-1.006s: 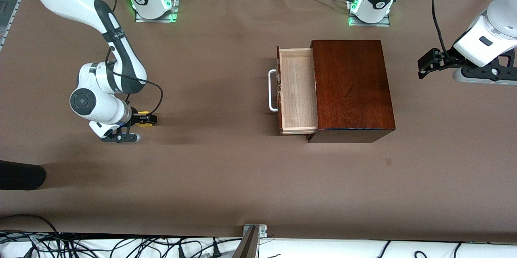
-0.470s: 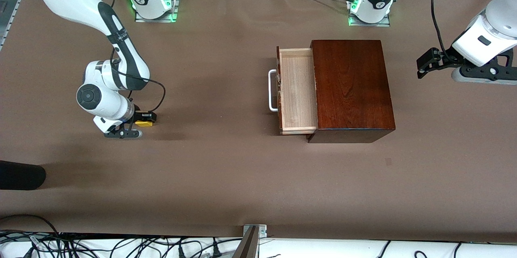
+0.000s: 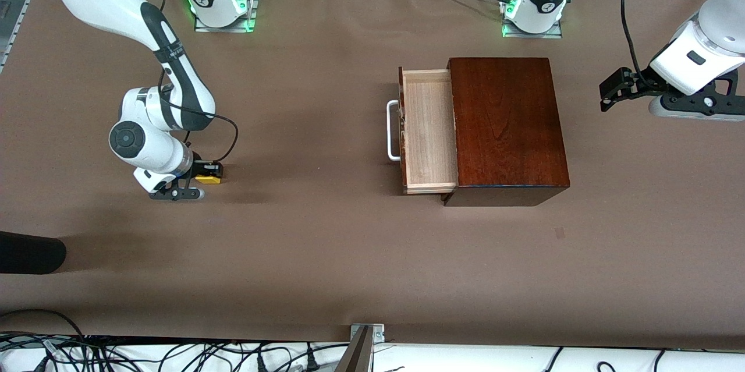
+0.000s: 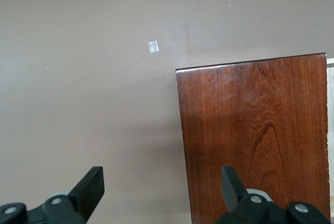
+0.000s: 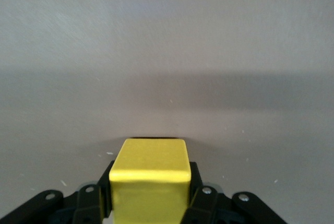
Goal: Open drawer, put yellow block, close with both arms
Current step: 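Grasp the yellow cube with the right gripper, then lift the yellow cube and carry it over the open drawer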
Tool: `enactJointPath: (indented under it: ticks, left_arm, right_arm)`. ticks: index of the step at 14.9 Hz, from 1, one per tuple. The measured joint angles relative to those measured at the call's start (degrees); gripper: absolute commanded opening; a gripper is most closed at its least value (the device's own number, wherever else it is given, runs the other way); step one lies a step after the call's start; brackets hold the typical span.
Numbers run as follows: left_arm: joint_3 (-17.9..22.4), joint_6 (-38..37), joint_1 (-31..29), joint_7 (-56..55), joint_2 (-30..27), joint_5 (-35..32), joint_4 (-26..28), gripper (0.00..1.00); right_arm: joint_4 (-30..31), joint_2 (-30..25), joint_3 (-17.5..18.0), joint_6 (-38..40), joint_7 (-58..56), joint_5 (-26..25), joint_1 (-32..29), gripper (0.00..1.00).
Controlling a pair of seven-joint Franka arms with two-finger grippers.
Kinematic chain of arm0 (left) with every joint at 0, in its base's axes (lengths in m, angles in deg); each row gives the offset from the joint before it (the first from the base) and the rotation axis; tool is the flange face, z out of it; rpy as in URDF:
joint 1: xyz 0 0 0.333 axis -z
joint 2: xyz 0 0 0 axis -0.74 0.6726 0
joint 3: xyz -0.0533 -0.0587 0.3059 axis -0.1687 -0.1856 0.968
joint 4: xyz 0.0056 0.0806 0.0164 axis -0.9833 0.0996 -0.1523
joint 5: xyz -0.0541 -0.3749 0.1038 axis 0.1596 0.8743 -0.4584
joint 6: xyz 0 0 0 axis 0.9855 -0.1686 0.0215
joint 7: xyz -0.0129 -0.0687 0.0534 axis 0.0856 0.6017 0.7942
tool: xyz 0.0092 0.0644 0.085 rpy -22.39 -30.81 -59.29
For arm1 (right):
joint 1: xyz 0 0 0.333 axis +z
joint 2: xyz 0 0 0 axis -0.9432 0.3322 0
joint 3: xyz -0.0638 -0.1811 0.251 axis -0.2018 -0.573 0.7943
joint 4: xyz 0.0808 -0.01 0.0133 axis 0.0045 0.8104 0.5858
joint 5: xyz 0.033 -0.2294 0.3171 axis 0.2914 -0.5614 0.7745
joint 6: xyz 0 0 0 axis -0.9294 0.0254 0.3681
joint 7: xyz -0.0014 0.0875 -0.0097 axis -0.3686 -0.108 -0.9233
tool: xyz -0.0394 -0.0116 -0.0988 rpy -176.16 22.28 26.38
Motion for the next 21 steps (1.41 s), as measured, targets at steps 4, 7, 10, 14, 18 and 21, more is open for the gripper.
enactJointPath:
  ticks: [4, 7, 10, 14, 18, 21]
  left_arm:
    - [0.00, -0.05, 0.05, 0.00, 0.00, 0.00, -0.01, 1.00]
    - [0.00, -0.05, 0.09, 0.00, 0.00, 0.00, -0.02, 1.00]
    - [0.00, -0.06, 0.11, 0.00, 0.00, 0.00, -0.02, 1.00]
    - [0.00, -0.07, 0.12, 0.00, 0.00, 0.00, -0.02, 1.00]
    - [0.00, -0.07, 0.17, 0.00, 0.00, 0.00, -0.03, 1.00]
    - [0.00, -0.10, 0.20, 0.00, 0.00, 0.00, -0.03, 1.00]
  right_arm:
    - [-10.71, -0.61, 0.44, 12.99, -1.30, -0.03, 2.48, 0.00]
    - [-19.04, -1.34, 0.57, 22.19, -2.53, -0.03, 5.26, 0.00]
    - [-23.57, -1.60, 0.96, 26.83, -5.81, -0.01, 7.87, 0.00]
    - [-27.93, -1.90, 7.12, 27.60, -10.33, -0.02, 10.47, 0.00]
    - [-33.06, -2.00, 12.86, 29.54, -11.87, -0.98, 15.90, 0.00]
    - [-34.75, -1.59, 13.13, 29.43, -12.69, -1.38, 24.36, 0.00]
